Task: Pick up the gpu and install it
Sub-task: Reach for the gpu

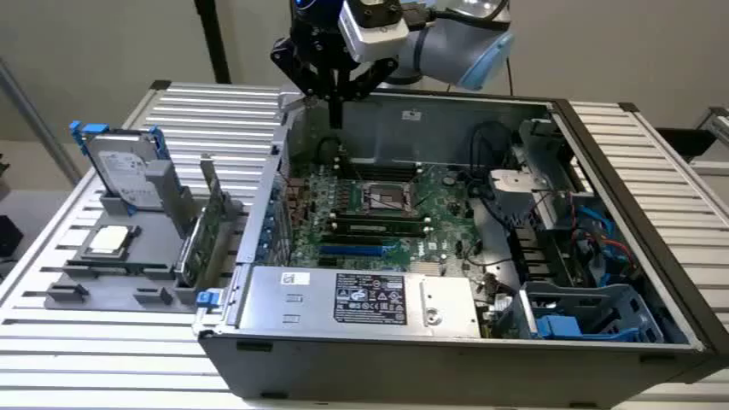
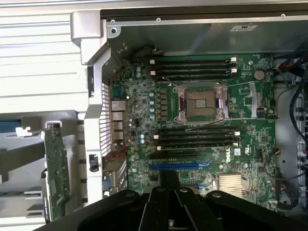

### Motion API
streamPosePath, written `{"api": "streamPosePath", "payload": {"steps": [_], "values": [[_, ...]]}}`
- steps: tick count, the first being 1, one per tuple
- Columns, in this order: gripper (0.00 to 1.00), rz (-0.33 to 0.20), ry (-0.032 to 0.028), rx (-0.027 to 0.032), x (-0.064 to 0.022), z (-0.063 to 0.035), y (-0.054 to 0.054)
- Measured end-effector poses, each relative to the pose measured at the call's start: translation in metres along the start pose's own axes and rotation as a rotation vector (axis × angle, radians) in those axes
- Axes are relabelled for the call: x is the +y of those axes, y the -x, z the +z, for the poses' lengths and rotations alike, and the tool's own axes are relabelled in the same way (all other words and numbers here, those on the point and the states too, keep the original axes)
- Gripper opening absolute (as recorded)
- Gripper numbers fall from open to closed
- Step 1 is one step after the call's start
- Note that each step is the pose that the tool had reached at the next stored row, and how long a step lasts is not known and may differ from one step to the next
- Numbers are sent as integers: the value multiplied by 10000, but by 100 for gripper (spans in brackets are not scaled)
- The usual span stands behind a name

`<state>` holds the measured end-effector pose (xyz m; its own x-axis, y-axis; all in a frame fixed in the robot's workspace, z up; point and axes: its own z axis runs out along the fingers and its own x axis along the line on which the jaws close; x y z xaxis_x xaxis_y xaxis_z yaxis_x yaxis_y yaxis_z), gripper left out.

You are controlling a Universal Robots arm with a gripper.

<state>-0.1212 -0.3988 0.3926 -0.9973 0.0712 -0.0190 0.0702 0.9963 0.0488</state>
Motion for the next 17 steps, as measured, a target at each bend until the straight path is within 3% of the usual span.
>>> {"api": "streamPosePath", "payload": {"steps": [11, 14, 17], "values": [[0, 0, 0, 0, 0, 0, 0], [0, 1, -4, 3, -6, 0, -38], [0, 1, -1, 0, -38, 2, -170]]}}
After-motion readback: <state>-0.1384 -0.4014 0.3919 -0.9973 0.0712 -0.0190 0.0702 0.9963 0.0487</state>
